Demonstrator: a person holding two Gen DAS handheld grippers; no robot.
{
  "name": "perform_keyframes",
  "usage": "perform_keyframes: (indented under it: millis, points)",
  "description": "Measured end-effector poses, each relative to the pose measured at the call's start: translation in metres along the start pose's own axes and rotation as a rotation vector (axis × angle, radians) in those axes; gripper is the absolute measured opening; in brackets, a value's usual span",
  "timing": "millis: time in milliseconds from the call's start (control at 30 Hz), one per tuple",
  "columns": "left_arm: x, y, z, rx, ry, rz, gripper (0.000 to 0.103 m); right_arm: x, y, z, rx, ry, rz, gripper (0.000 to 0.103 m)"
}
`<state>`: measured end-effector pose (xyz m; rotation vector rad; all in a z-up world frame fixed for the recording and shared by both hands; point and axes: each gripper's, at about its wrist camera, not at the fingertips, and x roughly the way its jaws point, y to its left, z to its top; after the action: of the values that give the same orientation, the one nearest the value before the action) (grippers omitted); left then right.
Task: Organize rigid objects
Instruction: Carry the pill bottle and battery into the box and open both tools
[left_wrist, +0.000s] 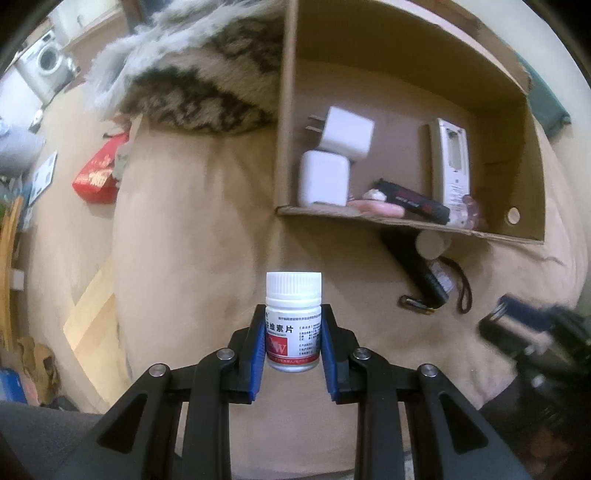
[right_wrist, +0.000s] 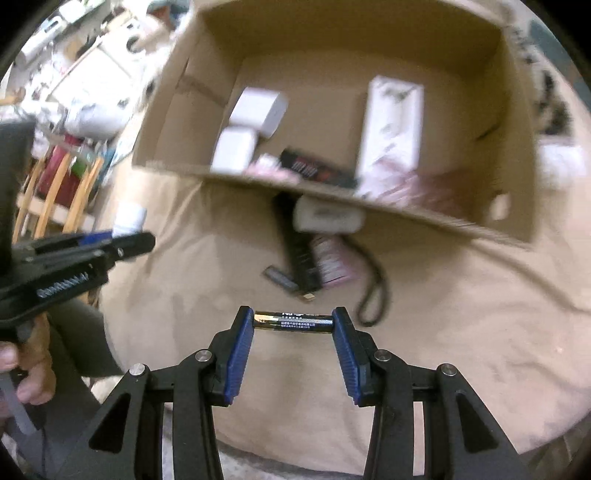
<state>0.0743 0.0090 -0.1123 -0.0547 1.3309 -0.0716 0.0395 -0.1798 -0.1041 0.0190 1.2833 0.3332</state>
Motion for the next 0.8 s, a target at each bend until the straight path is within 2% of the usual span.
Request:
perform_keyframes:
  millis: [100, 233, 333, 500, 600, 800]
  points:
    - [-0.006, -0.005, 0.002, 0.011, -0.039, 0.01, 0.024, -0.021, -0.012, 0.006, 0.03, -0.08, -0.04, 0.046]
    - [-0.034, -0.006, 0.005, 0.017, -0.148, -0.01, 0.024, -0.05, -0.02, 0.011, 0.057, -0.176, -0.039, 0.046]
    - [-0.062, -0.006, 0.011, 0.012, -0.25, 0.015, 0.024, -0.065, -0.01, 0.016, 0.07, -0.255, -0.036, 0.046]
    - [-0.094, -0.005, 0.025, -0.009, -0.349, 0.01, 0.024, -0.093, -0.004, 0.032, 0.076, -0.373, -0.025, 0.046]
    - [-0.109, -0.012, 0.034, 0.011, -0.396, 0.015, 0.024, -0.101, -0.004, 0.045, 0.089, -0.406, -0.004, 0.046]
    - [-0.118, -0.026, 0.067, 0.037, -0.423, 0.011, 0.024, -0.104, -0.008, 0.08, 0.072, -0.423, -0.017, 0.046]
